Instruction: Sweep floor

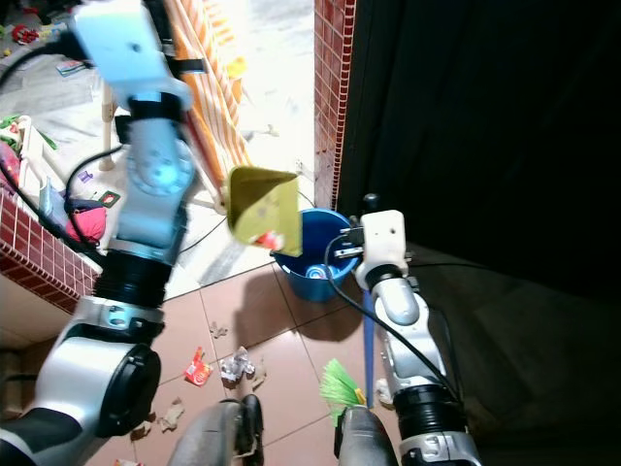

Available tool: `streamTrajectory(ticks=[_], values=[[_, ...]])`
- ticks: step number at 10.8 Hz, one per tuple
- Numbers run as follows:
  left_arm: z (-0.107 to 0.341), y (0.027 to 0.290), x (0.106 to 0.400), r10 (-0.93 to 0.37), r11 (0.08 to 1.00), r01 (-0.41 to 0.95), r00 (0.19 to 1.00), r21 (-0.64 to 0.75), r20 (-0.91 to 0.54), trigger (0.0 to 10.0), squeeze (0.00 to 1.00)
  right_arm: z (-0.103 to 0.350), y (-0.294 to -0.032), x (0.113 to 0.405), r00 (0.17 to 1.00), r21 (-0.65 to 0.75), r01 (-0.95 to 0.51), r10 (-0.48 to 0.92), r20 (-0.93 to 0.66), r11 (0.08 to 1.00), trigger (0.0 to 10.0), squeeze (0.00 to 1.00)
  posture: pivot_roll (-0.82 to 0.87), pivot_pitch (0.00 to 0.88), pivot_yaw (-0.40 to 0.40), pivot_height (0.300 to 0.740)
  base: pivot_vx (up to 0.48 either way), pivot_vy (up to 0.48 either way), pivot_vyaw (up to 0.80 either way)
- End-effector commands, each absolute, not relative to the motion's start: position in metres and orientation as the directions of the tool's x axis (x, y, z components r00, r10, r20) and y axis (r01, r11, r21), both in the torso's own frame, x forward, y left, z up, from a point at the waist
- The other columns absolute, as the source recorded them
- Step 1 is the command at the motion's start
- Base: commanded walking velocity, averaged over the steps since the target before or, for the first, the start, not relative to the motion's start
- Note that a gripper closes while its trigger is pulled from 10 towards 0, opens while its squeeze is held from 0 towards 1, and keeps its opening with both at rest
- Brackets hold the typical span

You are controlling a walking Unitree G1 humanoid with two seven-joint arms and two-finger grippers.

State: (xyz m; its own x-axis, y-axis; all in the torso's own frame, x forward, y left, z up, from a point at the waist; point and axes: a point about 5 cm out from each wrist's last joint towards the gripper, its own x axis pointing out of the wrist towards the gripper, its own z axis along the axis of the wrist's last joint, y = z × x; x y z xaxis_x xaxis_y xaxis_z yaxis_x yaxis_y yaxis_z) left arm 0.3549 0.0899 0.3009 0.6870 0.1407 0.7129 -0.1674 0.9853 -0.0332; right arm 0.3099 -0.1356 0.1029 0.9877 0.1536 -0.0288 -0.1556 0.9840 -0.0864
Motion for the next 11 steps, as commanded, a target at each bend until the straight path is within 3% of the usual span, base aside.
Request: streamTrajectory(ticks=[1, 4, 8, 9, 11], values=[[0.324, 0.072, 0.342, 0.062, 0.991, -0.133, 0.565, 0.017, 0.823, 10.0, 0.0, 0.125, -0.127, 0.313, 0.981, -0.044, -0.173, 0.176, 0.086, 0.984, 10.0, 0.0, -0.12, 0.133, 0.05, 0.74, 0.0, 0.0, 0.0], [0.306, 0.05, 0.333, -0.033, 0.994, -0.069, 0.558, 0.085, 0.829, 10.0, 0.0, 0.125, -0.127, 0.311, 0.981, -0.044, -0.169, 0.172, 0.088, 0.985, 10.0, 0.0, -0.13, 0.133, 0.058, 0.74, 0.0, 0.0, 0.0], [0.263, 0.01, 0.313, -0.354, 0.935, 0.235, 0.562, 0.266, 0.747, 10.0, 0.0, 0.125, -0.128, 0.312, 0.981, -0.048, -0.17, 0.173, 0.091, 0.984, 10.0, 0.0, -0.13, 0.128, 0.061, 0.74, 0.0, 0.0, 0.0], [0.257, 0.006, 0.307, -0.441, 0.897, 0.274, 0.516, 0.347, 0.734, 10.0, 0.0, 0.126, -0.129, 0.312, 0.98, -0.05, -0.17, 0.174, 0.091, 0.984, 10.0, 0.0, -0.13, 0.128, 0.057, 0.74, 0.0, 0.0, 0.0], [0.256, 0.013, 0.308, -0.489, 0.872, 0.272, 0.493, 0.407, 0.72, 10.0, 0.0, 0.124, -0.13, 0.312, 0.982, -0.054, -0.167, 0.171, 0.084, 0.984, 10.0, 0.0, -0.12, 0.135, 0.051, 0.74, 0.0, 0.0, 0.0]])
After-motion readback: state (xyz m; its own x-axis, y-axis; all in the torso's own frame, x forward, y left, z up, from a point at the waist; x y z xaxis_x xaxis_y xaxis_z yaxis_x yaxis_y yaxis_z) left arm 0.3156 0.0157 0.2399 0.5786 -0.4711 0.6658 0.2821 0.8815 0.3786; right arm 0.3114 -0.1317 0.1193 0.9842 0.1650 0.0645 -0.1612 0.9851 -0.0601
